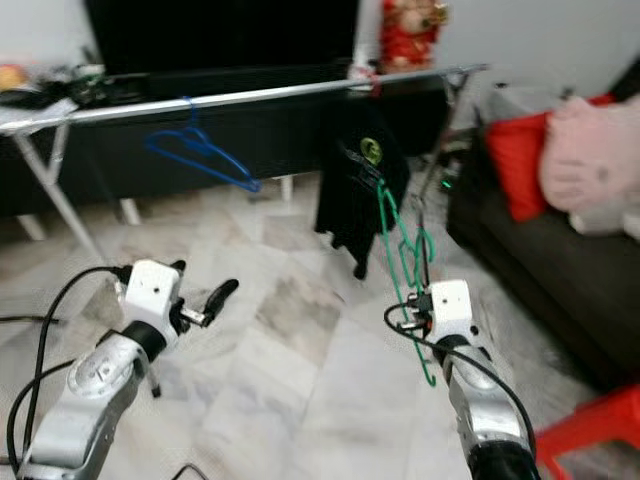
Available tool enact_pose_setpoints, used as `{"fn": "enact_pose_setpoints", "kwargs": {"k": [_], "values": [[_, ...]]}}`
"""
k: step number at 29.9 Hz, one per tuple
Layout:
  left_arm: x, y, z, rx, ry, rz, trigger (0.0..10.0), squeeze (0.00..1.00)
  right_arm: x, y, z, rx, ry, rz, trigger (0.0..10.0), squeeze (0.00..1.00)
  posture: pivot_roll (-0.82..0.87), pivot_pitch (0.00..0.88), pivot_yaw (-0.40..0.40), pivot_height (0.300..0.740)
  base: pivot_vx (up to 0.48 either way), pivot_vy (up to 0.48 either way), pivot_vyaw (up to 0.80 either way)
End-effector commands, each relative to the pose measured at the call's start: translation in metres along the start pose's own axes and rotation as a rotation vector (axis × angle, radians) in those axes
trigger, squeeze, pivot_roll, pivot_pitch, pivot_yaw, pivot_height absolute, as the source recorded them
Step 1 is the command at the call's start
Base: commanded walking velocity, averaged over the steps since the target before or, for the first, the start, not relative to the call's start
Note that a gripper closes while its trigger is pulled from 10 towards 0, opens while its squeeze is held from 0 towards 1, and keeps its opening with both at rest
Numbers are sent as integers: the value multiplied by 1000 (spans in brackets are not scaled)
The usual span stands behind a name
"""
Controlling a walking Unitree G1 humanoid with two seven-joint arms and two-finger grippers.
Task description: Hang hanger
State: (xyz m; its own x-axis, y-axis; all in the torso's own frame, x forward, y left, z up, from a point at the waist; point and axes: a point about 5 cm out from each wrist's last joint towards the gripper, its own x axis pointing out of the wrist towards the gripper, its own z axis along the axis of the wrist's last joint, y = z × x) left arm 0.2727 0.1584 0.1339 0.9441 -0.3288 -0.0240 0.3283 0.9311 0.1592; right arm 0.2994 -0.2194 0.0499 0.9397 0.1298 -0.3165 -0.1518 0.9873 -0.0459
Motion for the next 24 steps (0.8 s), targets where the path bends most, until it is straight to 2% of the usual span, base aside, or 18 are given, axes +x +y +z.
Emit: {"fn": "enact_pose_setpoints", "kwargs": {"k": [1,2,3,9,12,14,17,18,19,20,24], "values": [[1,-5,5,-4,-17,-32,10000,0,-2,-4,-1,-13,21,5,10000,0,12,0,-16,716,0,0,-788],[2,-7,5,3,-14,-53,10000,0,-2,-2,-3,-26,50,49,10000,0,8,0,-15,716,0,0,-438],[2,-9,4,19,-7,-80,10000,0,-3,2,-4,-94,69,116,10000,0,8,0,-15,716,0,0,0],[3,-11,4,48,4,-136,10000,0,-6,6,-1,-222,98,277,10000,0,-1,0,-16,716,0,0,0],[4,-15,7,80,9,-228,10000,0,-12,10,9,-353,119,495,10000,0,-2,0,-15,716,0,0,0],[4,-21,9,97,12,-311,10000,0,-19,13,11,-438,142,638,10000,0,-6,0,-18,716,0,0,0],[2,-28,12,111,22,-440,10000,0,-27,14,11,-499,182,783,10000,0,-8,0,-20,716,0,0,0],[-1,-35,14,121,40,-559,10000,0,-31,11,13,-532,214,868,10000,0,-5,0,-25,716,0,0,0],[-1,-35,14,121,40,-559,10000,0,-31,11,13,-532,214,868,10000,0,-5,0,-25,716,0,0,0],[-3,-37,14,125,47,-603,10000,0,-32,9,14,-543,224,883,10000,0,-5,0,-25,716,0,0,0],[-7,-49,23,114,79,-840,10000,0,-30,6,28,-575,250,965,10000,0,-8,0,-34,716,0,0,0]]}}
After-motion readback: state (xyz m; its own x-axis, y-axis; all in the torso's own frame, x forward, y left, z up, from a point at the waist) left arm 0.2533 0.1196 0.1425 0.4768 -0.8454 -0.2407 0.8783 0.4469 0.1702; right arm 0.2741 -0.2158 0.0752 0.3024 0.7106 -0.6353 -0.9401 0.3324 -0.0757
